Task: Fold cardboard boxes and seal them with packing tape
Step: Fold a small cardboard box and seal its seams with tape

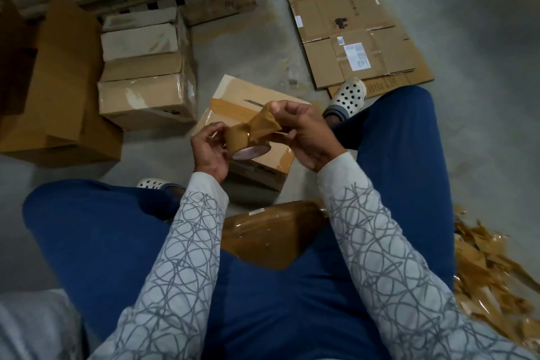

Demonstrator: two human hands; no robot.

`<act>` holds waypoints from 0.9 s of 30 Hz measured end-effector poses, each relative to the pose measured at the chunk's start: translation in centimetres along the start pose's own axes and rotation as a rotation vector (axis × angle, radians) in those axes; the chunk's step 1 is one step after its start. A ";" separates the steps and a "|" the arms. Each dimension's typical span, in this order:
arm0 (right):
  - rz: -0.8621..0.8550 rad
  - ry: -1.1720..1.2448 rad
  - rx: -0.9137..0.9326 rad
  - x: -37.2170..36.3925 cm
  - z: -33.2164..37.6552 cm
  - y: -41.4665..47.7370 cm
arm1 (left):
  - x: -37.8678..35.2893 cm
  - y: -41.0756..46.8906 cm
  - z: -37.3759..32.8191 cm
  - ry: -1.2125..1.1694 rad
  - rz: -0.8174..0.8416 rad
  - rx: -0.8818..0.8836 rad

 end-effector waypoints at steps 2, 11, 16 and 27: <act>-0.088 -0.023 0.003 -0.8 -0.3 -0.2 | -0.6 -0.4 -0.2 0.339 -0.052 -0.076; -0.544 -0.628 0.095 1.1 -1.9 0.2 | -5.2 -7.1 3.3 1.070 0.224 -0.345; -0.501 -0.580 0.089 0.4 -2.7 0.3 | -6.7 -8.8 3.4 1.094 0.046 -0.708; -0.321 -0.462 0.000 -0.4 -4.4 0.5 | -4.5 -7.4 1.3 1.430 -0.293 -0.810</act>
Point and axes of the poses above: each hand's wrist, its own y-axis towards the middle knuckle, its own x-axis out of the back of the hand, z = x × y, the point moved 4 cm from there along y, towards the middle knuckle, and after that the axes turned 3 degrees about z, right-handed, at the moved point
